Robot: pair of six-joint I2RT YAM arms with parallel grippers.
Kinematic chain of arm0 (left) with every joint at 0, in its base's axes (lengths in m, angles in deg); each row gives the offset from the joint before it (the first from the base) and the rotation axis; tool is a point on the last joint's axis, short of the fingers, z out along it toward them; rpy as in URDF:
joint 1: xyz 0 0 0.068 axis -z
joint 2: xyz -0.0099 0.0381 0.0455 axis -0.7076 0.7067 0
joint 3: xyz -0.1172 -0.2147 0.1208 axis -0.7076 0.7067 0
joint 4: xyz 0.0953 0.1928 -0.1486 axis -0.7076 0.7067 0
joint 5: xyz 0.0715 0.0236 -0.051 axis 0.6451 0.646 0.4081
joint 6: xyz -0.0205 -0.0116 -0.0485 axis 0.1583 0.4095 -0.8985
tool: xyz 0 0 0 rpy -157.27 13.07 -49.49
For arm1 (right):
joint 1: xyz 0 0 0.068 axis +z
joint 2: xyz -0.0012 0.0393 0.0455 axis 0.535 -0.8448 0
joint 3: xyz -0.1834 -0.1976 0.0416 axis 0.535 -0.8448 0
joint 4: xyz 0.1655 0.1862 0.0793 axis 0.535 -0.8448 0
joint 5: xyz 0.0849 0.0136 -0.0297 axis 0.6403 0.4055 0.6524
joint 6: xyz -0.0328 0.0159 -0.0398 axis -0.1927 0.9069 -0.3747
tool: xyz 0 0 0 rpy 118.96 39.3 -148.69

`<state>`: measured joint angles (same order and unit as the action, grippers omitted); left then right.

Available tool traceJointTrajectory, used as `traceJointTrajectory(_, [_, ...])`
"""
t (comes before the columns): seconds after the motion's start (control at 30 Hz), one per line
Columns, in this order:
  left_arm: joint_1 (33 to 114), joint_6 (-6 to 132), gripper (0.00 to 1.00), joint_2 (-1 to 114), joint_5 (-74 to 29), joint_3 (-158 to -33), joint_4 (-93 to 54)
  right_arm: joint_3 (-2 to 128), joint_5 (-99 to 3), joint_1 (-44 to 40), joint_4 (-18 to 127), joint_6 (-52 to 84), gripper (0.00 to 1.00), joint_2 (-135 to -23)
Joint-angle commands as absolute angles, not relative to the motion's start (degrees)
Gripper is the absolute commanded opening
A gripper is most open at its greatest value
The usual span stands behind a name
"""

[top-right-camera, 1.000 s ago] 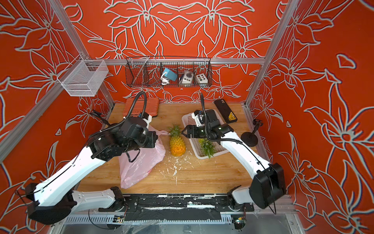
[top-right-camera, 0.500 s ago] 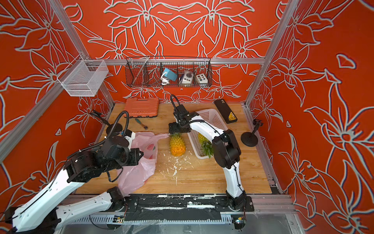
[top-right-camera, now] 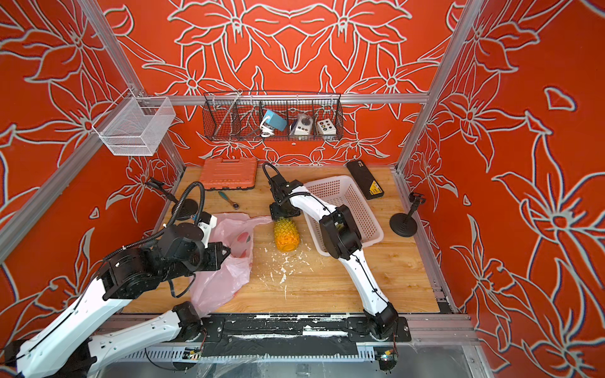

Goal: Place the pineapple into a plastic bag & tie a knot
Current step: Pick up the pineapple at the center of the board.

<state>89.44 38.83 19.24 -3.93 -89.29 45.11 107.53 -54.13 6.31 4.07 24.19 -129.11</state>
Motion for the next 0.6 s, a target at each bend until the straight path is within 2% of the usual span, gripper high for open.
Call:
traceJointTrajectory(0.0, [88.98, 39.79, 0.00, 18.95, -4.76, -89.59, 43.82, 108.50, -55.11, 6.15, 2.49, 23.84, 0.43, -129.79])
traceJointTrajectory(0.07, [88.89, 40.66, 0.00, 19.57, -5.05, -90.06, 43.39, 108.26, -53.51, 5.90, 3.98, 24.33, 0.19, -127.94])
traceJointTrajectory(0.13, [88.72, 41.80, 0.00, 20.91, -5.75, -91.29, 43.11, 107.60, -51.71, 5.72, 5.76, 24.90, 0.00, -124.92])
traceJointTrajectory(0.33, [88.59, 47.24, 0.00, 26.58, -8.61, -98.72, 40.43, 106.23, -51.78, 4.49, 7.73, 26.11, 0.00, -110.89])
traceJointTrajectory(0.57, [88.10, 53.02, 0.00, 35.47, -21.07, -107.35, 29.47, 98.79, -45.31, -6.12, 10.01, 26.82, 0.00, -93.21])
